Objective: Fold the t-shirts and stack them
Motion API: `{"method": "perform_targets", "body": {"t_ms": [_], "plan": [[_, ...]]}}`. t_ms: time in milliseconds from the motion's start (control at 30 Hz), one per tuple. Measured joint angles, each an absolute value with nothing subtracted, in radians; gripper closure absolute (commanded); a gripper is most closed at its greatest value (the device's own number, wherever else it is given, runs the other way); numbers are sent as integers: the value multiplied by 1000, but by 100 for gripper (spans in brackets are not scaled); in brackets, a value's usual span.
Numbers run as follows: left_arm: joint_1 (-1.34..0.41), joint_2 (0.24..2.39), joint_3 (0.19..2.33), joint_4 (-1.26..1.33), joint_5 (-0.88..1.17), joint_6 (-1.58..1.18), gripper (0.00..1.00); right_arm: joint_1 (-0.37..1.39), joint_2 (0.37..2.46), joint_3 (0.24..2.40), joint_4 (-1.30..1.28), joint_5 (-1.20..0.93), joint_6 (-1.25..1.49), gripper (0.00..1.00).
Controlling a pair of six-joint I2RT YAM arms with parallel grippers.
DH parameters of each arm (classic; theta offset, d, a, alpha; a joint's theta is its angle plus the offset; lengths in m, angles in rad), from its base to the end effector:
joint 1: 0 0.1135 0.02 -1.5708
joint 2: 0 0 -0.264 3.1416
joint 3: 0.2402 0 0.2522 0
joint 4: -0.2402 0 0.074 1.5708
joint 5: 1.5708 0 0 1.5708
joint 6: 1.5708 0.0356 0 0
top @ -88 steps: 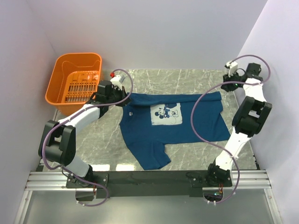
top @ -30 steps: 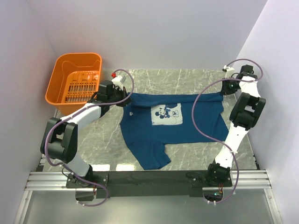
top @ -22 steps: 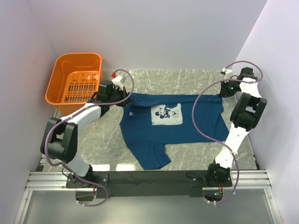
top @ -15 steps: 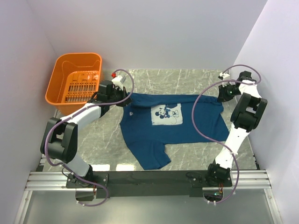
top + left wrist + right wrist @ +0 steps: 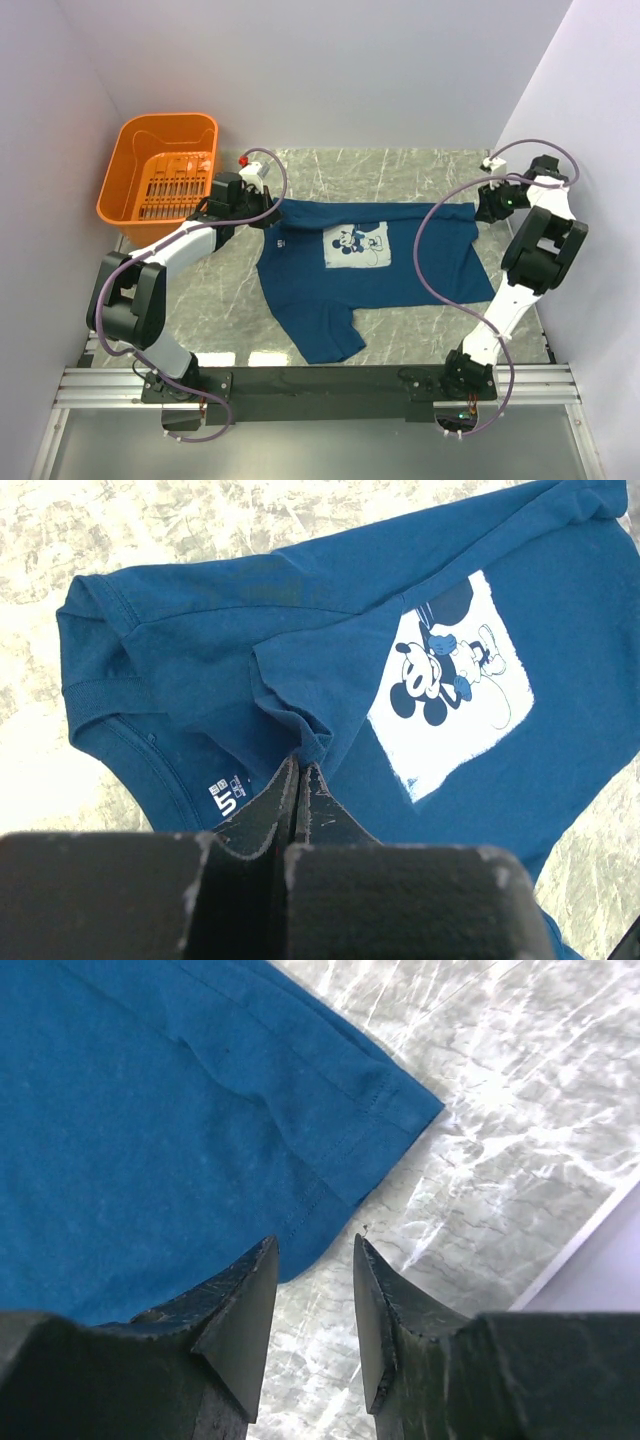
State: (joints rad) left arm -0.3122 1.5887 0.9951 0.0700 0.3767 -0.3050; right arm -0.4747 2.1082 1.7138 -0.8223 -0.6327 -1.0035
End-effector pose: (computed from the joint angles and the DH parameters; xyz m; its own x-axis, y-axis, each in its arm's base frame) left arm 0.3330 -0.1212 0.2366 -0.6307 -0.0899 -0.7708 0.4187 0.7969 -0.4355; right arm 0.4009 -0.1824 0.2052 -0.6054 -0.4536 -0.6541 -0.6035 0.7974 0.0056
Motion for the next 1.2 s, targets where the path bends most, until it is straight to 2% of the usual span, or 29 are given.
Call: {"method": "perform_targets", "body": {"t_ms": [300,500,800,900,1100,1133,1200], "plan": [[-312,1589,995,71,377,-306,99,-440,2125,1764,-795,-637,-854,50],[-312,1588,983,74,377,-309,99,-384,2167,1790,-709,-542,-660,50],[-312,1588,981,93,377,-312,99,-384,2247,1869,-692,-436,-558,50],[-312,1588,981,93,377,-312,99,-384,2270,1889,-694,-429,-546,54],[-312,1588,981,93,377,-312,99,-384,2295,1898,-698,-432,-540,67],[-312,1588,981,93,377,-312,99,-384,2295,1898,-698,-434,-540,77],[-312,1588,981,93,377,-312,99,-384,2295,1898,-698,-439,-545,85]]}}
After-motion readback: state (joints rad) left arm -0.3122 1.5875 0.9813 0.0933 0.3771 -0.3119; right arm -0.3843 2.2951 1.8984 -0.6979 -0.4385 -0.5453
